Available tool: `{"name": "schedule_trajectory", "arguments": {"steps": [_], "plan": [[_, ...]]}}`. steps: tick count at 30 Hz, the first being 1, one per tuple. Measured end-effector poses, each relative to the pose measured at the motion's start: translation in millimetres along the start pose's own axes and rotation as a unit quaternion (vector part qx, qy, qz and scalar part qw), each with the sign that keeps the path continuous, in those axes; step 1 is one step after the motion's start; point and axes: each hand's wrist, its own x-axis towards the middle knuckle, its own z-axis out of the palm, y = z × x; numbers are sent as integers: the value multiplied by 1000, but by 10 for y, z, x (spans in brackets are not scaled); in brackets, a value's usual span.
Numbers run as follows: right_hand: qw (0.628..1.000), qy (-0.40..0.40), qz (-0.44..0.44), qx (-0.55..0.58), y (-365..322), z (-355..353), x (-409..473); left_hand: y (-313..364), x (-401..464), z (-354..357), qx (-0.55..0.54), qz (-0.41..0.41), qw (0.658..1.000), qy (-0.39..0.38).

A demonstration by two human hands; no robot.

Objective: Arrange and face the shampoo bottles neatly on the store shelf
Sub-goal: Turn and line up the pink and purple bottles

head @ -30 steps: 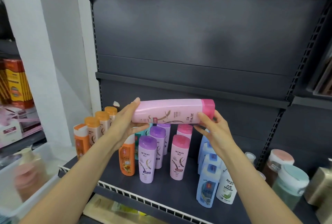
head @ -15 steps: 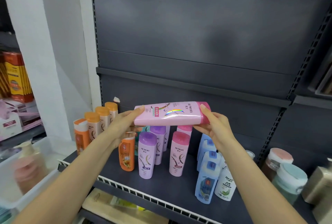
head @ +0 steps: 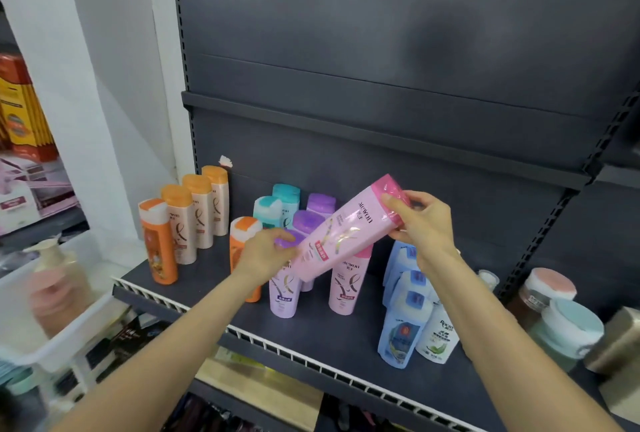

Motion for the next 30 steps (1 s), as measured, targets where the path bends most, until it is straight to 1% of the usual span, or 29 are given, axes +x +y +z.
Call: {"name": "schedule_trajectory", "arguments": {"steps": [3, 6, 7, 9, 11, 14, 18, 23, 30], "plan": [[999, 3, -9, -47, 123, 83, 51, -53, 88, 88, 115, 113, 986, 44], [992, -25, -35, -118, 303, 164, 92, -104, 226, 98, 237, 170, 954, 69], [989, -43, -47, -136, 377, 187, 100, -137, 276, 89, 289, 182, 938, 62], [974, -81, -76, -196, 514, 233, 101, -217, 358, 61, 386, 194, 902, 23], [954, -118, -98, -258, 629, 270, 104, -288, 403, 44, 434, 196, 879, -17], [940, -149, -98, -291, 786, 290, 107, -350, 437, 39, 444, 208, 871, -34], [944, -162, -79, -275, 949, 226, 87, -381, 469, 32, 433, 223, 873, -21], [940, -189, -50, -278, 1110, 219, 48, -399, 486, 34, 436, 226, 871, -17], [948, -188, -25, -254, 1270, 192, 45, -429, 501, 10, 434, 224, 872, -17]]}}
